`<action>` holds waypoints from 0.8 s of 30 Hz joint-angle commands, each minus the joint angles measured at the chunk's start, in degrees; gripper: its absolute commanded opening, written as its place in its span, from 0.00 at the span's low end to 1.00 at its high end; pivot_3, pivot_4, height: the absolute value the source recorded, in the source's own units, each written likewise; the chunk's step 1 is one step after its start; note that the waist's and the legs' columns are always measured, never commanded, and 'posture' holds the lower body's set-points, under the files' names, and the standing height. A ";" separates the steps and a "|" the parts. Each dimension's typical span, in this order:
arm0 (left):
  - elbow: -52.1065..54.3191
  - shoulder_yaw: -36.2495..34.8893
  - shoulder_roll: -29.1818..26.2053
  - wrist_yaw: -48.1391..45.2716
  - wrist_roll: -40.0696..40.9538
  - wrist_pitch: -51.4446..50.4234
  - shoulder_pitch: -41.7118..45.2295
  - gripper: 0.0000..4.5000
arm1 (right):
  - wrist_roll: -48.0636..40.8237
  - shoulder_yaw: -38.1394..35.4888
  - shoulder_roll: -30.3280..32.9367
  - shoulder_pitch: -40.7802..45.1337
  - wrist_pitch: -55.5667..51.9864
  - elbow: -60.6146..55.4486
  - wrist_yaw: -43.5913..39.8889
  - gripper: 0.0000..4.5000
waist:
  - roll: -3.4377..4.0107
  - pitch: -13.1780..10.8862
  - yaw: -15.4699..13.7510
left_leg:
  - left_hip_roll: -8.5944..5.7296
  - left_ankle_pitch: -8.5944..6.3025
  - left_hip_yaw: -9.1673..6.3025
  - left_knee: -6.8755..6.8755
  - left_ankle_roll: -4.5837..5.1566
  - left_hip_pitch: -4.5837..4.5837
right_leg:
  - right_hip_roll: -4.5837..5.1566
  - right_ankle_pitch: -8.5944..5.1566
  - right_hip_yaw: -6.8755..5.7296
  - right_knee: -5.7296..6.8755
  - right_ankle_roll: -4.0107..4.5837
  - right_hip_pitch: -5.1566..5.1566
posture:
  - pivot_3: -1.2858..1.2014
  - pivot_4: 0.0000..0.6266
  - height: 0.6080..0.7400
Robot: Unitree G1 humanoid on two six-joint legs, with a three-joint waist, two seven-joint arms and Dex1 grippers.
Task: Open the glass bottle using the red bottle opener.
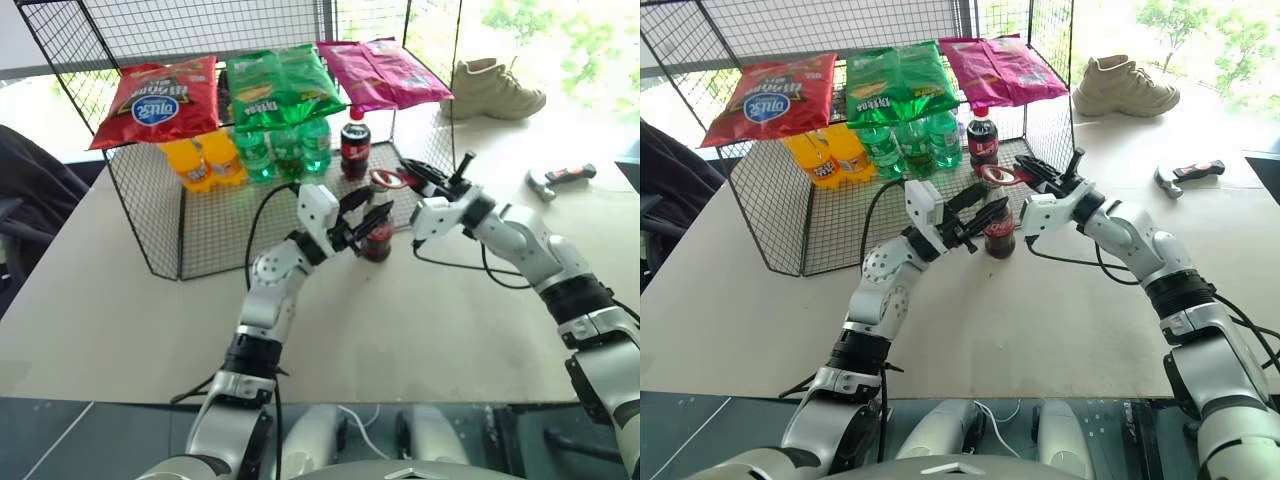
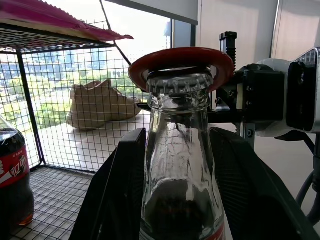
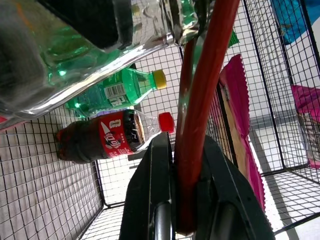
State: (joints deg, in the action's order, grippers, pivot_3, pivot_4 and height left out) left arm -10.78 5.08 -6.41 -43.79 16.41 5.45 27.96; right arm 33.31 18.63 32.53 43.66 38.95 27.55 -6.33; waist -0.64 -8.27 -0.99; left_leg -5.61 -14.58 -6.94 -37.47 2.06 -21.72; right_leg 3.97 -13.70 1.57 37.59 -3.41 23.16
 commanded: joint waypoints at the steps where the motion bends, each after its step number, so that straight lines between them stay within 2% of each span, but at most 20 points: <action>1: -1.99 3.13 0.44 -0.75 -2.05 -1.13 -0.11 0.43 | 0.13 0.15 0.24 -0.34 -0.37 -0.31 -1.69 0.00 | 0.00 0.00 0.02 | 0.00 0.00 0.00 0.00 0.00 0.00 | 0.00 0.00 0.00 0.00 0.00 0.00 | 0.52 0.24 1.00; 5: -1.93 2.98 0.31 -1.23 -1.93 -0.82 -0.11 0.43 | -0.50 0.36 -0.03 -1.12 -0.65 -0.94 -2.07 0.00 | 0.00 0.00 0.02 | 0.00 0.00 -0.02 0.00 0.00 0.00 | 0.00 0.00 -0.01 -0.01 0.00 0.00 | 0.52 0.24 1.00; 8: -1.97 2.80 0.26 -1.39 -2.07 -0.39 -0.04 0.64 | -0.98 0.37 -0.12 -1.37 -0.83 -1.04 -2.26 0.00 | 0.00 0.00 0.16 | 0.00 0.00 -0.01 0.00 0.00 0.00 | -0.01 0.00 0.00 0.00 0.00 0.01 | 0.52 0.24 1.00; 11: -2.21 2.72 0.21 -1.52 -1.96 -0.44 0.11 0.96 | -1.27 0.32 -0.22 -1.56 -1.04 -1.17 -2.39 0.00 | 0.00 -0.01 0.15 | 0.00 0.00 -0.02 0.02 0.00 -0.03 | -0.02 0.00 -0.01 -0.03 0.00 0.04 | 0.52 0.24 1.00; 12: -2.31 2.83 0.09 -1.57 -2.05 -0.25 0.20 0.98 | -1.27 0.34 -0.22 -1.58 -1.08 -1.23 -2.41 0.00 | 0.00 -0.01 0.17 | 0.01 0.00 -0.03 0.03 0.00 -0.04 | -0.02 0.00 -0.01 -0.06 0.00 0.04 | 0.52 0.24 1.00; 24: -2.71 0.65 0.60 0.81 -2.44 2.80 2.12 0.98 | -2.03 0.41 -0.56 -1.74 -1.27 -0.60 -2.45 0.00 | 0.00 -0.01 0.21 | 0.02 0.00 0.00 0.11 0.00 -0.09 | -0.02 -0.01 0.02 -0.10 0.00 0.13 | 0.52 0.24 1.00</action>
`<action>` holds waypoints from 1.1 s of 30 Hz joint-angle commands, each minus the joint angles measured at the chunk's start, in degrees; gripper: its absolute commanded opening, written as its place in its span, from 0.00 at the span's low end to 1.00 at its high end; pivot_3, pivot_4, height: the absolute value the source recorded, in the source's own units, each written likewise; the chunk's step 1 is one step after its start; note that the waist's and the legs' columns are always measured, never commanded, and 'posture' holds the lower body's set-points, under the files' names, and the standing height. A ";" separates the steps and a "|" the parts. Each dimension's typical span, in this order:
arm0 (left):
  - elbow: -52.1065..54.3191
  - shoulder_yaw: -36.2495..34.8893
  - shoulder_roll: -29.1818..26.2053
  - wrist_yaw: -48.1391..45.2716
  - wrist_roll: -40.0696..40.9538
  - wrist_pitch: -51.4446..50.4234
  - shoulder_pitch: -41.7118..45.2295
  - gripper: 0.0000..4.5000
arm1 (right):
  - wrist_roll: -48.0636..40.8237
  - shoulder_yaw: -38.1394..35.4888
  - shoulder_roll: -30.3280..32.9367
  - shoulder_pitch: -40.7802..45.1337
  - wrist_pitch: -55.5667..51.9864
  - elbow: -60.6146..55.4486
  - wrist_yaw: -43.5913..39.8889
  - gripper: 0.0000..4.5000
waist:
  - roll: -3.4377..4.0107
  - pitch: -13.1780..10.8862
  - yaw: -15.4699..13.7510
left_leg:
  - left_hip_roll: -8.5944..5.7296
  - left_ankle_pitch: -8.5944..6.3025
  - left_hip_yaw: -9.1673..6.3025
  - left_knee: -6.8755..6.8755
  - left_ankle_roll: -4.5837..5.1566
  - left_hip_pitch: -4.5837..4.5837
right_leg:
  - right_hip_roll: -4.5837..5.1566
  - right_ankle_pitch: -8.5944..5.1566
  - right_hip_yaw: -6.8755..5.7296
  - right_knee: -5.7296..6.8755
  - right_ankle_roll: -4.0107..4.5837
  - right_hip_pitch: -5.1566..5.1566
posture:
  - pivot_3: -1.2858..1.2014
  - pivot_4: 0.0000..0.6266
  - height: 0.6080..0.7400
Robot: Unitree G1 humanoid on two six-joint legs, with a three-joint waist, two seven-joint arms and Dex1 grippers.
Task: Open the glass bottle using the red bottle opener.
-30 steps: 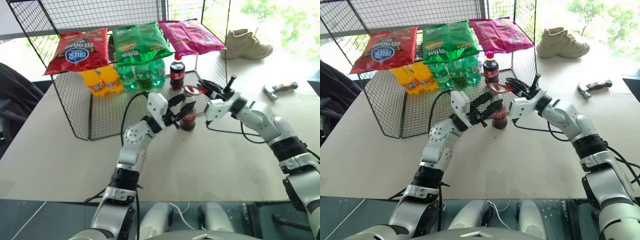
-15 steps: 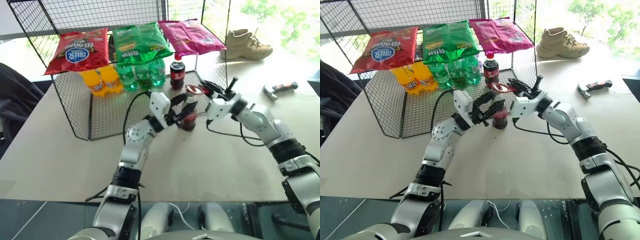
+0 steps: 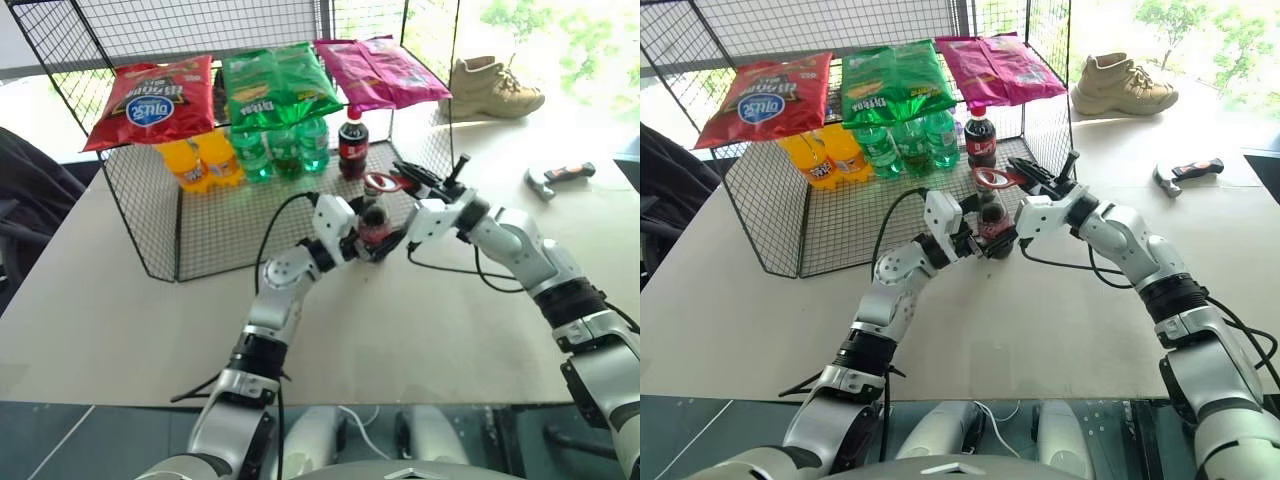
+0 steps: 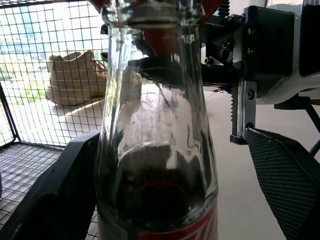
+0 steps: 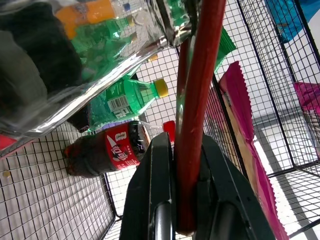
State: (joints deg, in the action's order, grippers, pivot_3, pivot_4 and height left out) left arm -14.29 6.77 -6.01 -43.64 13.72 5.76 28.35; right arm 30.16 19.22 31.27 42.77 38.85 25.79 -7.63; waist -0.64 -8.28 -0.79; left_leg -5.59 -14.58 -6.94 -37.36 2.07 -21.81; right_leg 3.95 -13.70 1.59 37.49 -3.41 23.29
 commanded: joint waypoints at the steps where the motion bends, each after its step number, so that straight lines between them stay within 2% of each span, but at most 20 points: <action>1: 0.52 -1.38 0.26 1.00 0.29 3.01 2.04 0.98 | 1.10 -0.16 0.65 -0.83 -1.20 1.32 -1.11 0.00 | 0.00 0.00 0.01 | 0.00 0.00 0.00 0.00 0.00 0.00 | 0.00 0.00 0.00 0.00 0.00 0.00 | 0.52 0.24 1.00; 32: -2.88 -2.25 1.73 0.29 1.17 6.31 2.49 0.98 | -0.04 -0.46 0.37 -0.50 -1.49 2.54 -0.80 0.00 | 0.00 0.00 0.02 | 0.00 0.00 0.01 0.00 0.00 0.00 | -0.01 0.00 0.00 -0.01 0.00 0.00 | 0.52 0.24 1.00; 33: -2.82 -2.48 1.87 0.19 1.54 6.44 2.53 0.93 | -0.09 -0.47 0.35 -0.51 -1.51 2.55 -0.81 0.00 | 0.00 0.00 0.02 | 0.00 0.00 0.00 0.00 0.00 0.00 | -0.01 0.00 0.01 -0.01 0.00 0.00 | 0.52 0.24 1.00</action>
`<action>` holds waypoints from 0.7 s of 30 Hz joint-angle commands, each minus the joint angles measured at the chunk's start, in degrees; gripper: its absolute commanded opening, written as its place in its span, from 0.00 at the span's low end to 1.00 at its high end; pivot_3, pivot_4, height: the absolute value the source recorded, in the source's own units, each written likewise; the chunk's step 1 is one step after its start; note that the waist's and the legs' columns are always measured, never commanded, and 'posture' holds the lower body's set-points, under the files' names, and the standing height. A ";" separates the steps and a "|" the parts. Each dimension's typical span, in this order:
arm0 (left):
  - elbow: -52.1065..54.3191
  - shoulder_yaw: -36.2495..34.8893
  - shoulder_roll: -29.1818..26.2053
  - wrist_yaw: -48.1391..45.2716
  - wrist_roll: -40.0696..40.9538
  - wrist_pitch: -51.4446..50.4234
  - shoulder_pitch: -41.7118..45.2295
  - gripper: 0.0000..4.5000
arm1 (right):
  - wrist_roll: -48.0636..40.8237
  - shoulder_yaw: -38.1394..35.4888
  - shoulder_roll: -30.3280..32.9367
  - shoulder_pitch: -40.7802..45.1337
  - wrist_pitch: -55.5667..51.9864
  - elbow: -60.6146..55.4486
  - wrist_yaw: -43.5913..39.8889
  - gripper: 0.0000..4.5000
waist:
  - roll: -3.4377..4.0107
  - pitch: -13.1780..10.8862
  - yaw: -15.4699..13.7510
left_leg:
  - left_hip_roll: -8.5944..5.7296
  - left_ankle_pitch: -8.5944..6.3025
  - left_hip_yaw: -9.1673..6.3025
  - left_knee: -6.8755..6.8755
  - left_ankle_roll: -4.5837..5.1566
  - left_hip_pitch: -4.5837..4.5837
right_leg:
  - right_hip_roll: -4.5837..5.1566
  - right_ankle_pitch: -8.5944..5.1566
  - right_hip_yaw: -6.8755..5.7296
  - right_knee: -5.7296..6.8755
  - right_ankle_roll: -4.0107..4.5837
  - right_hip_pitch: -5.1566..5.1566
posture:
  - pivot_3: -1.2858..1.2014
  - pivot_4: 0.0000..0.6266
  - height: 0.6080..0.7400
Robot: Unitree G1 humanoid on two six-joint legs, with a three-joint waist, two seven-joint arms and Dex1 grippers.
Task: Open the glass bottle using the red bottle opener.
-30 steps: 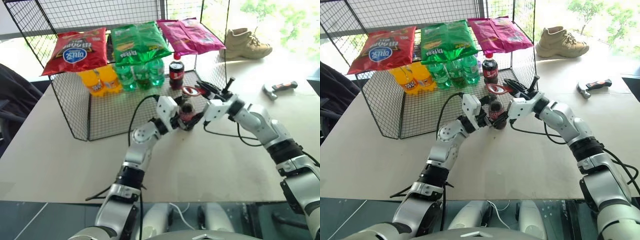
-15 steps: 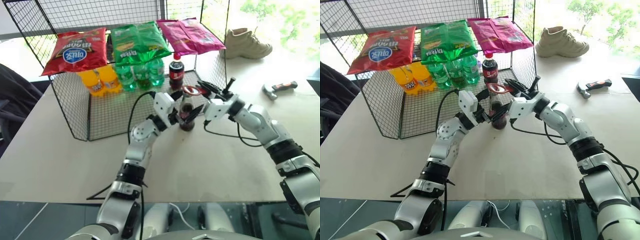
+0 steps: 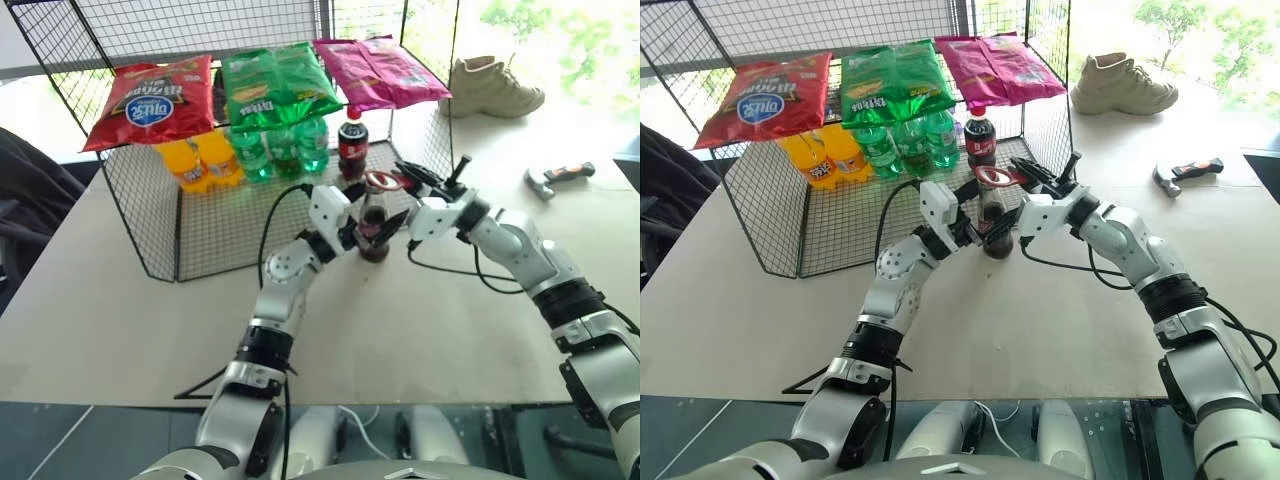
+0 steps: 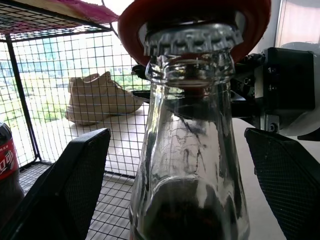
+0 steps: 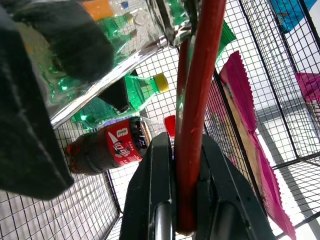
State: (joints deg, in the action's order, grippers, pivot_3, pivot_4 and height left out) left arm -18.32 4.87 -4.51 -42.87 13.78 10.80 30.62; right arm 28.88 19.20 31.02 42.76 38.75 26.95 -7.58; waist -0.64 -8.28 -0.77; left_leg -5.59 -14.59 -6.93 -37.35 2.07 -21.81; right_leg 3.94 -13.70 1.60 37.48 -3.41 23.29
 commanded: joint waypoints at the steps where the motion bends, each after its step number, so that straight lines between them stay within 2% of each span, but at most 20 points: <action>1: 1.20 -0.68 0.37 -0.43 1.41 1.41 0.31 0.87 | 1.15 -0.47 0.59 -0.52 -1.41 1.40 -0.87 0.00 | 0.00 0.00 0.00 | 0.00 0.00 0.00 0.00 0.00 0.00 | 0.00 0.00 0.00 0.00 0.00 0.00 | 0.52 0.24 1.00; 6: 0.77 -0.55 0.05 -0.12 0.71 1.41 0.61 0.48 | 0.97 -0.44 0.43 -0.51 -1.40 1.51 -0.84 0.00 | 0.00 0.00 0.02 | 0.00 0.00 0.00 0.00 0.00 0.00 | 0.01 0.00 0.00 0.00 0.00 0.00 | 0.52 0.24 1.00; 21: 0.06 -0.13 -0.21 0.14 -0.05 1.50 0.59 0.48 | 1.62 0.12 0.18 -0.54 -0.89 1.34 -0.58 0.00 | 0.00 0.00 0.08 | 0.01 0.00 0.01 0.00 0.00 0.01 | -0.01 0.00 0.01 0.01 0.00 0.00 | 0.52 0.24 1.00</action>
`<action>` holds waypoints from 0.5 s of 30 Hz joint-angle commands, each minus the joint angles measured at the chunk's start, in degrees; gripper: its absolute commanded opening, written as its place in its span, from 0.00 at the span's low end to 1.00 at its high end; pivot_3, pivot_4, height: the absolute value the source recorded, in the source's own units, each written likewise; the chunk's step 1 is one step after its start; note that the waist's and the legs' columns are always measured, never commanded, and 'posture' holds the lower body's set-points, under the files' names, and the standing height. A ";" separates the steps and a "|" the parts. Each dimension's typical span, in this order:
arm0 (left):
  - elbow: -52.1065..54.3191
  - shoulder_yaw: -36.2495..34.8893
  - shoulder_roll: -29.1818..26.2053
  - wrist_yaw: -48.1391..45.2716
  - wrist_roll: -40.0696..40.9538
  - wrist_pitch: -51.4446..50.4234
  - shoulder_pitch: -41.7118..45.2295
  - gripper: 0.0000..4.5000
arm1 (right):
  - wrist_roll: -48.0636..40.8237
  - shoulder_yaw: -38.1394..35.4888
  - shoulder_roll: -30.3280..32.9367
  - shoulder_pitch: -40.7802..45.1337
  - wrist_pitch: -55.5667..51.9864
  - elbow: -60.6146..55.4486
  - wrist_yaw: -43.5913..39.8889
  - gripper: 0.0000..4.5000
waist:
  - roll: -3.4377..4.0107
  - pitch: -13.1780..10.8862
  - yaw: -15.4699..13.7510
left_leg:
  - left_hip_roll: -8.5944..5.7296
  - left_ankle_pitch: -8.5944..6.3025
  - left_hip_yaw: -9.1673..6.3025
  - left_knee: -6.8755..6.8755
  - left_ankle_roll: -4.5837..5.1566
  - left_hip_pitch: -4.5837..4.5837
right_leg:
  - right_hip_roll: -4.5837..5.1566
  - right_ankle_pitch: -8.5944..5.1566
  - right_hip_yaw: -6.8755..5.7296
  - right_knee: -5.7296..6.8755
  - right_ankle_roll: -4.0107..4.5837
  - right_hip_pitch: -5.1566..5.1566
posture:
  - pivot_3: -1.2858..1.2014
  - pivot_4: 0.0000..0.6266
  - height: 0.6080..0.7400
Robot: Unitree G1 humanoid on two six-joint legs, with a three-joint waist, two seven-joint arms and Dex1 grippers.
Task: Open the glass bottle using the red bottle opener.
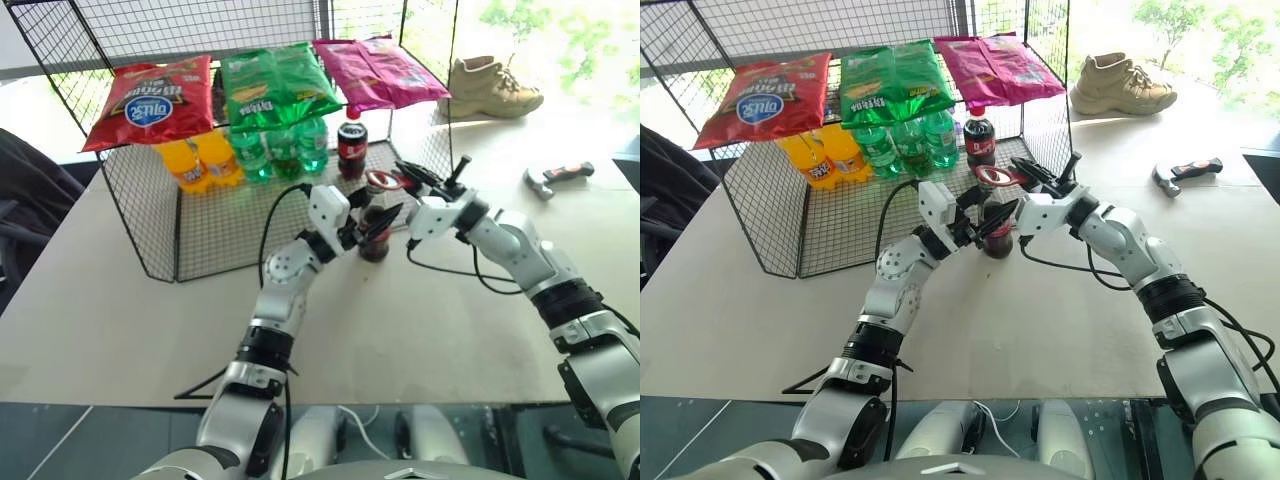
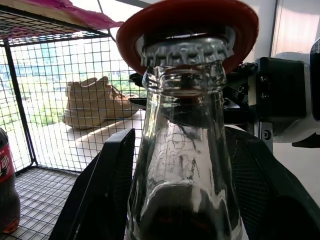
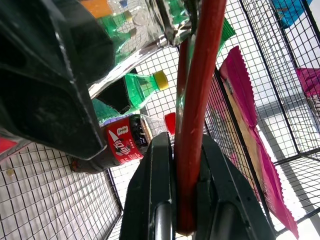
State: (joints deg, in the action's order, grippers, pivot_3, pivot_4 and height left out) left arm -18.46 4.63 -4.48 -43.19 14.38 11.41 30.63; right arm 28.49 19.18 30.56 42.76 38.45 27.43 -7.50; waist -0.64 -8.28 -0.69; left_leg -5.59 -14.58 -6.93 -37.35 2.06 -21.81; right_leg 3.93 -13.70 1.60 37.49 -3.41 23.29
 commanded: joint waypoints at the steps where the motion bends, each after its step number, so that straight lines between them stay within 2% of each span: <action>1: 0.16 0.15 -0.26 0.44 -0.70 0.87 0.60 0.48 | 2.62 0.42 0.85 -0.41 -0.27 0.84 -0.52 0.00 | 0.00 0.00 0.01 | 0.00 0.00 0.00 0.00 0.00 0.00 | 0.00 0.00 0.00 0.00 0.00 0.00 | 0.52 0.24 1.00; 15: -0.33 0.90 0.14 0.43 -0.75 0.42 0.46 0.48 | 13.13 1.02 6.92 6.22 2.03 4.44 8.48 0.00 | 0.00 0.00 -0.15 | -0.02 0.01 0.00 -0.01 -0.01 -0.01 | 0.01 0.00 -0.01 0.01 0.00 0.00 | 0.52 0.24 1.00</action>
State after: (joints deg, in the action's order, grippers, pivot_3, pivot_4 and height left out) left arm -18.47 5.02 -4.36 -42.68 14.24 11.47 30.63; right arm 37.45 21.49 34.30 46.80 41.70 29.59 -0.90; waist -0.64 -8.29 -0.84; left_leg -5.60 -14.58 -6.93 -37.37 2.06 -21.81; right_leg 3.94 -13.70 1.59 37.50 -3.41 23.29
